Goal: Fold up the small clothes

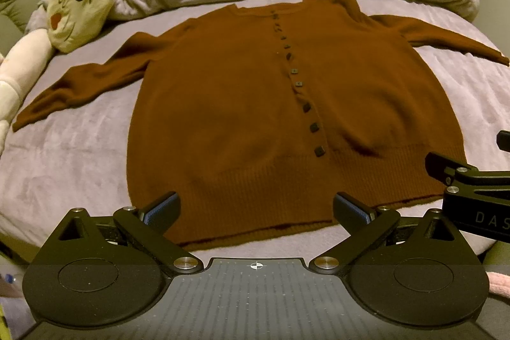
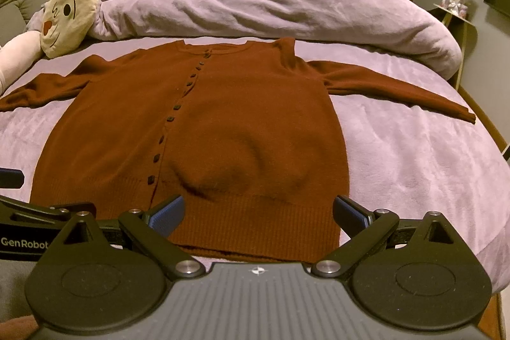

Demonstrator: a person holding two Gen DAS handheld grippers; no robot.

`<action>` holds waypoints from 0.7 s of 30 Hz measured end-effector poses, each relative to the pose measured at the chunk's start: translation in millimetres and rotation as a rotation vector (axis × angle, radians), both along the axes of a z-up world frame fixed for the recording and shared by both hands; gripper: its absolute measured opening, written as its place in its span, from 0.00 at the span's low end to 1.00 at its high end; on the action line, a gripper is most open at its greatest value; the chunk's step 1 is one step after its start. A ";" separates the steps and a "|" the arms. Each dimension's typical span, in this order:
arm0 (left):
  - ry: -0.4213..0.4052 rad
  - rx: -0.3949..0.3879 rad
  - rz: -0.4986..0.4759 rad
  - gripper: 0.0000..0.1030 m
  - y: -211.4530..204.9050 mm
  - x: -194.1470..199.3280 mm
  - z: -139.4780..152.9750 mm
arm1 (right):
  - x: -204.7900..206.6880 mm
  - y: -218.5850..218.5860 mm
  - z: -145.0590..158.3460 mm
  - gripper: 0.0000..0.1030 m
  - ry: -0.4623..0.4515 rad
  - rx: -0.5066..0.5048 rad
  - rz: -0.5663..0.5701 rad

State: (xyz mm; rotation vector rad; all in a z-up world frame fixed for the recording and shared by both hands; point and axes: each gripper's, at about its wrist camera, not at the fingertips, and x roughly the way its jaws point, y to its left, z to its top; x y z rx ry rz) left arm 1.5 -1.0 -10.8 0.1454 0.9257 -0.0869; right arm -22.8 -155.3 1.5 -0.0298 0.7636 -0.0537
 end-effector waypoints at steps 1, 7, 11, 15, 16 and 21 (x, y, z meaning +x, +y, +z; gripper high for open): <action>0.000 -0.001 0.000 1.00 0.0 0.4 0.5 | 0.0 -0.2 0.0 0.96 -0.001 0.000 0.000; 0.001 -0.001 0.000 1.00 0.1 0.4 0.6 | -0.4 0.0 1.1 0.96 -0.005 0.002 -0.001; 0.003 -0.004 0.000 1.00 -0.2 0.5 1.3 | -0.9 0.0 1.5 0.96 -0.007 0.004 -0.002; 0.007 -0.008 -0.001 1.00 -1.0 0.7 2.6 | -1.6 -1.2 2.3 0.96 -0.011 0.003 -0.006; 0.006 -0.007 -0.002 1.00 -1.4 0.6 2.7 | -1.6 -1.3 2.6 0.96 -0.012 0.005 -0.006; 0.009 -0.010 0.000 1.00 -1.6 0.8 2.5 | -2.0 -2.5 3.0 0.96 -0.016 0.001 -0.007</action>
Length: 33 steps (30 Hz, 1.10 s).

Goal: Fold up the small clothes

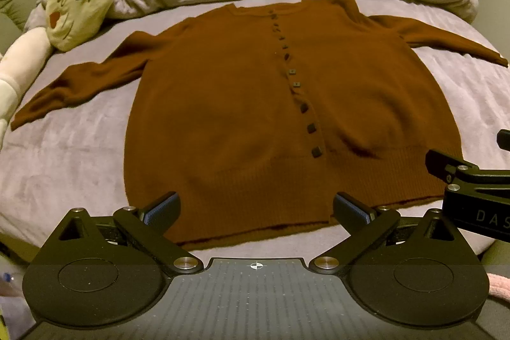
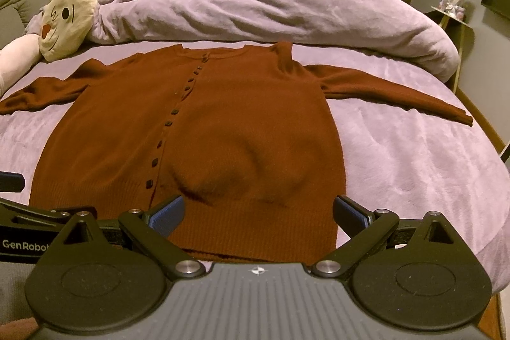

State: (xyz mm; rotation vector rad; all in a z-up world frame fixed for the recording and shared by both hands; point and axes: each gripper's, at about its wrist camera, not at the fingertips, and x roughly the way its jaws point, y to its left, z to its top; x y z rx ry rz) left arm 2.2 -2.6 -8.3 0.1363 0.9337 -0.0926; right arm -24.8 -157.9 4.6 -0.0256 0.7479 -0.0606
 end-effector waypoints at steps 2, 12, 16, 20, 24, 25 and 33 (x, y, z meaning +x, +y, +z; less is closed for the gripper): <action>0.005 -0.004 0.001 1.00 -0.5 0.6 -0.3 | 0.2 -0.1 0.0 0.96 0.001 0.001 0.000; 0.009 -0.008 0.004 1.00 0.3 1.0 -0.7 | 0.5 -0.7 0.1 0.96 0.000 0.001 -0.001; 0.008 -0.008 0.004 1.00 1.1 1.3 -0.8 | 0.5 -0.9 0.0 0.96 0.001 0.002 -0.001; 0.011 -0.008 0.006 1.00 2.8 2.0 -1.4 | 0.5 -2.9 -0.5 0.96 0.000 -0.005 -0.003; 0.016 -0.009 0.013 1.00 4.5 4.9 -1.1 | 2.8 -5.4 -1.1 0.96 0.006 0.000 -0.005; 0.017 -0.009 0.015 1.00 4.5 5.6 -1.2 | 3.4 -5.7 -1.0 0.96 0.008 0.001 -0.005; 0.018 -0.003 0.022 1.00 4.3 8.5 -2.4 | 6.3 -7.1 -1.7 0.96 0.012 0.004 -0.005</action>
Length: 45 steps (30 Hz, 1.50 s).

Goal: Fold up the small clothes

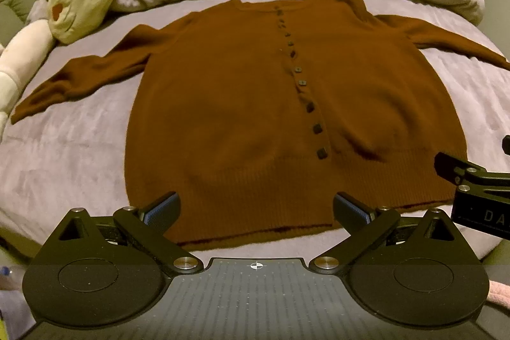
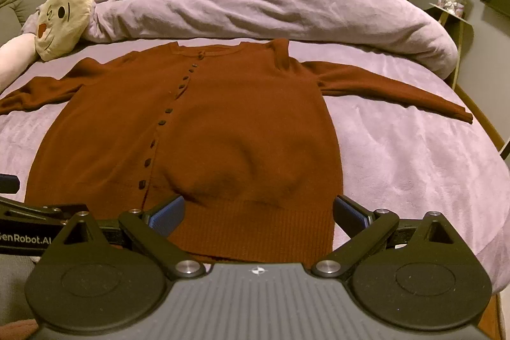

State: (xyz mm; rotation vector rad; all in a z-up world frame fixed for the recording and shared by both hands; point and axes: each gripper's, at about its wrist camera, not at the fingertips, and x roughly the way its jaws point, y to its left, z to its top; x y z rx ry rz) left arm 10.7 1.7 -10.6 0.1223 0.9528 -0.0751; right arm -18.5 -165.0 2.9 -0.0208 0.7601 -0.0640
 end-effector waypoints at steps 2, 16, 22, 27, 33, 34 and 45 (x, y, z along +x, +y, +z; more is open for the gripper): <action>-0.001 0.004 0.002 1.00 -0.9 0.1 -0.2 | 0.4 -0.2 -0.2 0.96 0.004 0.002 -0.004; 0.011 0.029 0.010 1.00 -5.0 6.8 -3.2 | 5.0 -7.7 -6.2 0.96 0.001 0.044 0.011; 0.020 0.019 0.015 1.00 -6.1 13.2 -6.5 | 7.5 -8.3 -9.4 0.96 -0.008 0.043 0.035; 0.023 0.009 0.023 1.00 -7.8 21.6 -10.0 | 12.5 -15.4 -12.9 0.96 -0.030 0.095 0.053; 0.040 0.006 0.040 1.00 -15.4 40.7 -13.4 | 23.2 -32.2 -19.7 0.96 -0.069 0.200 0.099; 0.043 0.003 0.040 1.00 -17.4 44.3 -13.8 | 25.6 -34.9 -20.8 0.96 -0.066 0.218 0.109; 0.035 0.054 0.107 1.00 -29.1 112.4 -21.5 | 85.6 -207.2 -24.3 0.96 -0.257 0.644 -0.191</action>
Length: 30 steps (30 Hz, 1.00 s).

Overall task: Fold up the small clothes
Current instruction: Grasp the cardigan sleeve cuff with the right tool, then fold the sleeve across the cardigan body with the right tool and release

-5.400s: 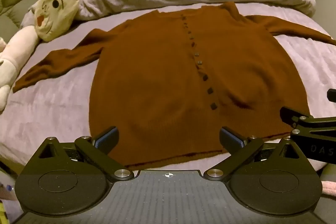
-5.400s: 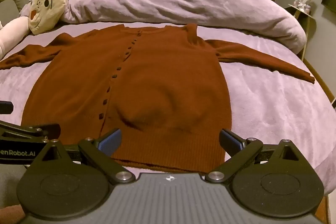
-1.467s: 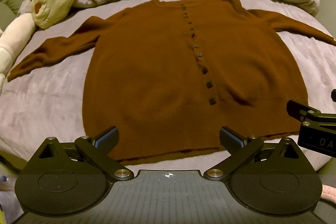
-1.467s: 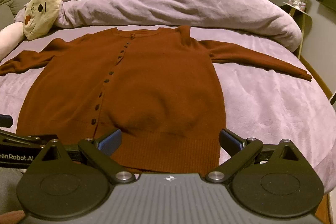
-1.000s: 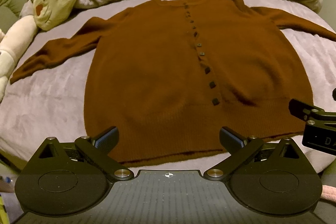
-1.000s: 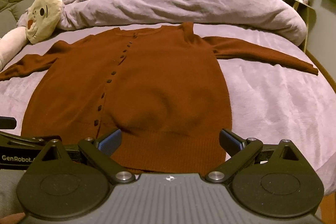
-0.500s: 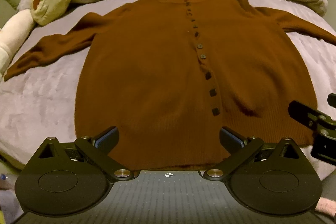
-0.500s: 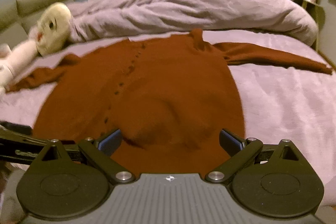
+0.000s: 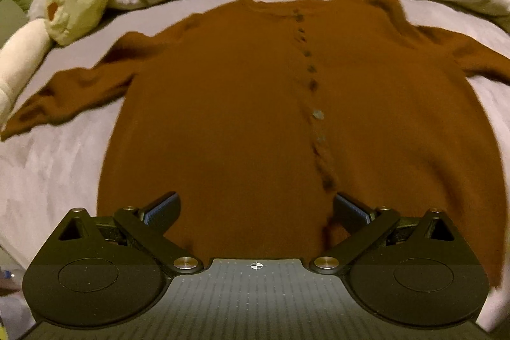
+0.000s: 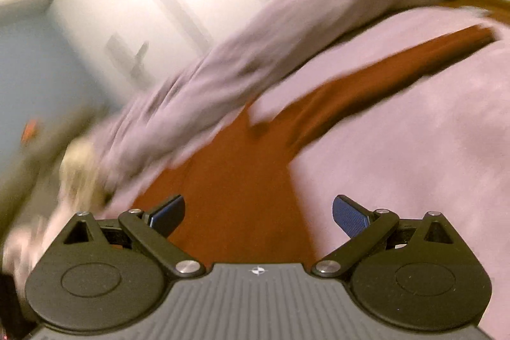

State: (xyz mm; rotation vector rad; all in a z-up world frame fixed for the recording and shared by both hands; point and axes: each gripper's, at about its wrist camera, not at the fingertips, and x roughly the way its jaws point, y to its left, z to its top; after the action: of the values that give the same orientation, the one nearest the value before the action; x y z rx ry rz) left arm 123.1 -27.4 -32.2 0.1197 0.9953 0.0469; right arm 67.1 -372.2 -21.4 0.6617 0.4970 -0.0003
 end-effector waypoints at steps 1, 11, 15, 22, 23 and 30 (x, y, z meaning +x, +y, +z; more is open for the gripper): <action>-0.003 0.017 0.010 1.00 -0.4 8.3 -1.0 | 9.1 -26.6 -0.6 0.96 -0.003 0.023 -0.061; 0.036 0.116 0.082 1.00 -0.8 65.6 -23.8 | 71.8 -238.7 -53.0 0.61 0.069 0.334 -0.519; 0.060 0.138 0.075 1.00 -7.3 71.9 -35.3 | 86.4 -262.0 -74.7 0.57 0.098 0.375 -0.589; 0.065 0.045 0.119 1.00 5.8 75.2 -42.3 | 113.8 -285.7 -87.2 0.14 0.108 0.382 -0.633; 0.067 0.013 0.133 1.00 10.4 75.2 -43.3 | 116.1 -288.6 -90.9 0.06 0.118 0.400 -0.641; 0.052 -0.150 0.162 1.00 34.5 69.4 -50.0 | 121.1 -258.6 -42.4 0.06 0.101 0.181 -0.585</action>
State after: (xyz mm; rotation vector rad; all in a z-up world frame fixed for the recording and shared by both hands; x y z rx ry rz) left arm 192.5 7.0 -82.1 -0.0977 1.0555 0.1174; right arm 188.2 -630.8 -63.8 0.9697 0.3876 -0.5477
